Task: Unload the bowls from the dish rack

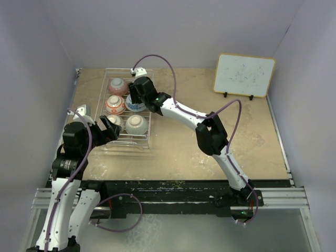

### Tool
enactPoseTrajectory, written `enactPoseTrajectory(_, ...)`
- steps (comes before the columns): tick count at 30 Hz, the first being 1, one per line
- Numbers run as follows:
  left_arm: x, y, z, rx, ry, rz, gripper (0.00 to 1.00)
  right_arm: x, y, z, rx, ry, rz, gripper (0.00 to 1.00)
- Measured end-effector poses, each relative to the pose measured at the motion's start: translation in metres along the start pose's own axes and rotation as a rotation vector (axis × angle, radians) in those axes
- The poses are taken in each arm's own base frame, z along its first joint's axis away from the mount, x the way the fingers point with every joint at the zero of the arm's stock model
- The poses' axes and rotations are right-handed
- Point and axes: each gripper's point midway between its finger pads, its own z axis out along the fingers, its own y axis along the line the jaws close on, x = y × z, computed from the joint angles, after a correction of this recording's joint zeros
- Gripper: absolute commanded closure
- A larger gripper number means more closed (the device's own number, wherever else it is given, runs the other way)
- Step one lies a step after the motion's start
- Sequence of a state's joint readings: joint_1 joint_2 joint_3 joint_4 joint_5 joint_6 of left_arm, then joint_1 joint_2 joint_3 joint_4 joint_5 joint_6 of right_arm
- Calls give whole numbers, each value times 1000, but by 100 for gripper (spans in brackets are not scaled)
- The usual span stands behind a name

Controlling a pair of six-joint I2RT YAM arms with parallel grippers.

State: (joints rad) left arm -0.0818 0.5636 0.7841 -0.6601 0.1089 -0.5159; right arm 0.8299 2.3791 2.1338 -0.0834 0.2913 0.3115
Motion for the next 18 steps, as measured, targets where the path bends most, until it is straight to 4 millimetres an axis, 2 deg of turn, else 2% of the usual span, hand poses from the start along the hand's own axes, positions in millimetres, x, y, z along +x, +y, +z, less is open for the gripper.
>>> enactPoseTrajectory(6, 10, -4, 14, 33, 28, -59, 1, 0, 1, 0, -27, 9, 27, 100)
enactPoseTrajectory(11, 0, -9, 15, 52, -10, -77, 1, -6, 1, -2, -55, 9, 56, 100)
enactPoseTrajectory(18, -13, -20, 28, 89, -39, -130, 1, -36, 1, -16, -99, -37, 110, 100)
